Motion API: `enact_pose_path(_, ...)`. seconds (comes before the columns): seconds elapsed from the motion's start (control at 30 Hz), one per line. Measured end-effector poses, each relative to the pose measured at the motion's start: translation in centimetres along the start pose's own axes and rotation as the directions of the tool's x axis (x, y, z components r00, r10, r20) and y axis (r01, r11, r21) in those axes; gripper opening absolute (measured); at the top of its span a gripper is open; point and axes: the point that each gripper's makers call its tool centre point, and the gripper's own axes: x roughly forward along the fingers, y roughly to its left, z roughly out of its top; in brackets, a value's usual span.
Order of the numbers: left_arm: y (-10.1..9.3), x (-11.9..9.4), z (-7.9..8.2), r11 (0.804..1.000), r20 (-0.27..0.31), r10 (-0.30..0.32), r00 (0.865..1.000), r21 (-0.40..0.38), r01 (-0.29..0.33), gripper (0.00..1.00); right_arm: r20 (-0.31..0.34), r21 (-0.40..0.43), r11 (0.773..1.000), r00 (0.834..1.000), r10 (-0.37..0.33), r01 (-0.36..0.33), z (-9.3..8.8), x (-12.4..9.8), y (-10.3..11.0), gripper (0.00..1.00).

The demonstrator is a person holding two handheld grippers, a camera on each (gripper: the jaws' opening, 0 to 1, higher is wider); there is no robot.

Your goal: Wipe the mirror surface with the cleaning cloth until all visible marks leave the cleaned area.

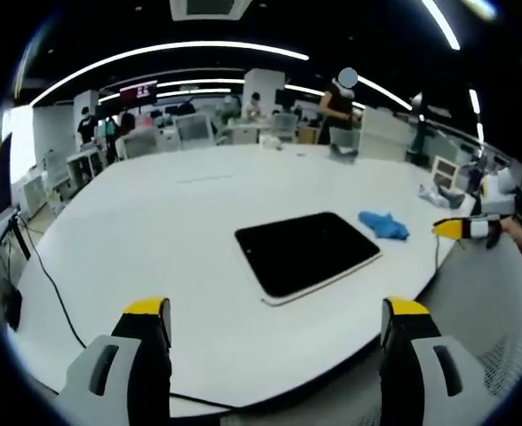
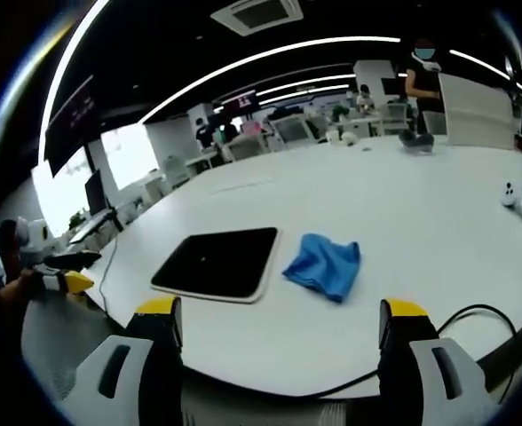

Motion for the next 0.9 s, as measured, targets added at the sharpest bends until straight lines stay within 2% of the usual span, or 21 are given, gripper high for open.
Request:
enact_pose_path(0.07, -0.2, 0.1, 0.2, 1.0, 0.008, 0.011, 1.0, 0.022, -0.011, 0.99, -0.001, -0.001, 1.0, 1.0, 0.001, -0.001, 0.0, 0.0, 0.0, 0.91)
enact_pose_path(0.1, 0.0, 0.1, 0.0, 0.998, 0.008, 0.03, 1.0, 0.057, -0.03, 0.99, -0.001, 0.0, 1.0, 1.0, 0.0, 0.0, 0.0, 0.0, 0.0, 0.91)
enact_pose_path(0.2, 0.2, 0.2, -0.7, 0.995, -0.015, 0.049, 0.999, 0.083, -0.048, 0.96, -0.003, 0.0, 1.0, 1.0, 0.0, 0.0, -0.1, 0.0, 0.0, 0.91)
enact_pose_path(0.23, 0.2, 0.2, -0.6, 0.995, -0.007, 0.048, 0.999, 0.084, -0.048, 0.94, -0.004, 0.0, 1.0, 1.0, -0.001, 0.001, -0.1, 0.0, 0.0, 0.91)
enact_pose_path(0.27, -0.1, 0.3, 0.2, 0.995, 0.046, 0.032, 0.998, 0.09, -0.036, 0.94, -0.004, 0.002, 1.0, 1.0, -0.002, 0.002, -0.1, 0.0, 0.0, 0.91)
enact_pose_path(0.3, -0.3, 0.3, 0.6, 0.995, 0.07, 0.017, 0.997, 0.093, -0.024, 0.95, -0.005, 0.003, 1.0, 1.0, -0.003, 0.003, -0.1, 0.0, -0.1, 0.91)
enact_pose_path(0.33, -0.3, 0.3, 0.5, 0.996, 0.07, 0.02, 0.997, 0.091, -0.026, 0.95, -0.007, 0.003, 1.0, 1.0, -0.005, 0.005, -0.1, 0.0, -0.1, 0.92)
enact_pose_path(0.4, -0.2, 0.3, 0.2, 0.995, 0.053, 0.022, 0.998, 0.093, -0.027, 0.94, -0.01, 0.002, 1.0, 1.0, -0.004, 0.004, -0.2, 0.0, -0.1, 0.91)
enact_pose_path(0.47, 0.0, 0.4, -1.0, 0.993, -0.009, 0.036, 0.999, 0.111, -0.034, 0.93, -0.013, 0.001, 1.0, 1.0, -0.003, 0.003, -0.2, 0.1, -0.1, 0.91)
enact_pose_path(0.5, 0.0, 0.4, -1.1, 0.992, -0.014, 0.037, 0.999, 0.119, -0.035, 0.93, -0.015, 0.0, 1.0, 1.0, -0.002, 0.002, -0.2, 0.1, -0.1, 0.91)
enact_pose_path(0.6, 0.5, 0.0, -1.7, 0.997, -0.001, 0.04, 0.999, 0.073, -0.04, 0.92, -0.017, 0.001, 1.0, 1.0, -0.001, 0.001, -0.3, 0.0, -0.1, 0.91)
enact_pose_path(0.63, 0.8, -0.3, -2.2, 0.999, -0.011, 0.039, 0.999, -0.021, -0.039, 0.91, -0.018, 0.002, 1.0, 1.0, 0.0, 0.0, -0.3, 0.0, 0.0, 0.92)
enact_pose_path(0.67, 0.8, -0.4, -2.1, 0.998, -0.007, 0.033, 0.999, -0.05, -0.033, 0.89, -0.021, -0.002, 1.0, 1.0, 0.002, -0.002, -0.3, 0.1, 0.1, 0.91)
enact_pose_path(0.7, 1.0, -0.4, -1.8, 0.999, 0.014, 0.036, 0.999, -0.035, -0.036, 0.87, -0.021, -0.005, 1.0, 1.0, 0.002, -0.002, -0.3, 0.1, 0.1, 0.91)
enact_pose_path(0.77, 0.9, -0.2, -1.8, 0.999, 0.005, 0.039, 0.999, 0.018, -0.039, 0.88, -0.027, 0.003, 1.0, 1.0, 0.0, 0.0, -0.4, 0.0, 0.0, 0.92)
enact_pose_path(0.9, 0.8, -0.2, -1.9, 0.999, -0.005, 0.038, 0.999, 0.016, -0.038, 0.88, -0.034, 0.0, 1.0, 0.999, 0.012, -0.012, -0.5, 0.1, 0.2, 0.93)
